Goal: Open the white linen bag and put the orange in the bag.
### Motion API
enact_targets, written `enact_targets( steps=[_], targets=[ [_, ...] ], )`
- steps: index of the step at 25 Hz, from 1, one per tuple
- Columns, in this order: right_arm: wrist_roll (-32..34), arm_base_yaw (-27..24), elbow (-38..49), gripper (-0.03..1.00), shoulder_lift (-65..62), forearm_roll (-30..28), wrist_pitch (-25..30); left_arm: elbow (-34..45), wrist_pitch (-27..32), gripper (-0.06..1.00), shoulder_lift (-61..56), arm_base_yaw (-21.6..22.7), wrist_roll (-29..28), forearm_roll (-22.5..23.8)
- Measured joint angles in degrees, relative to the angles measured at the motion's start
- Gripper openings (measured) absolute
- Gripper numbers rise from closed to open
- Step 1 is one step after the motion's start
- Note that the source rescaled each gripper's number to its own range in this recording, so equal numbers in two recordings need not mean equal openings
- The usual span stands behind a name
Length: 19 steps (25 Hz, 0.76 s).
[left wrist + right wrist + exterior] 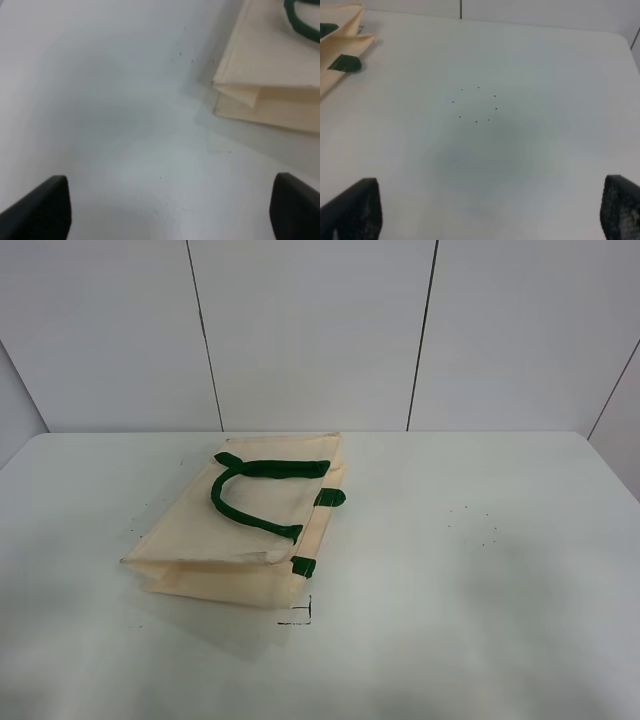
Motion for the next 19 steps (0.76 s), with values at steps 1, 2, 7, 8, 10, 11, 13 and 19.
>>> enact_targets(
  steps=[1,2,7,8,10,11,13,19],
  targets=[
    [0.0,0.0,0.0,1.0,0.0,0.0,0.0,0.0,0.0,1.0,0.0,0.0,0.0,0.0],
    [0.0,0.0,0.0,1.0,0.0,0.0,0.0,0.0,0.0,1.0,0.0,0.0,0.0,0.0],
    [0.0,0.0,0.0,1.0,0.0,0.0,0.0,0.1,0.0,1.0,0.0,0.0,0.0,0.0],
    [0.0,0.0,0.0,1.0,0.0,0.0,0.0,0.1,0.0,1.0,0.0,0.0,-0.1,0.0],
    [0.0,0.0,0.0,1.0,0.0,0.0,0.0,0.1,0.0,1.0,0.0,0.0,-0.1,0.0],
    [0.0,0.0,0.0,1.0,0.0,0.0,0.0,0.1,0.0,1.0,0.0,0.0,-0.1,0.0],
    [0.0,0.0,0.0,1.0,0.0,0.0,0.0,0.1,0.0,1.0,0.0,0.0,-0.2,0.0],
    [0.0,0.0,0.0,1.0,0.0,0.0,0.0,0.1,0.0,1.0,0.0,0.0,-0.3,0.0]
  ],
)
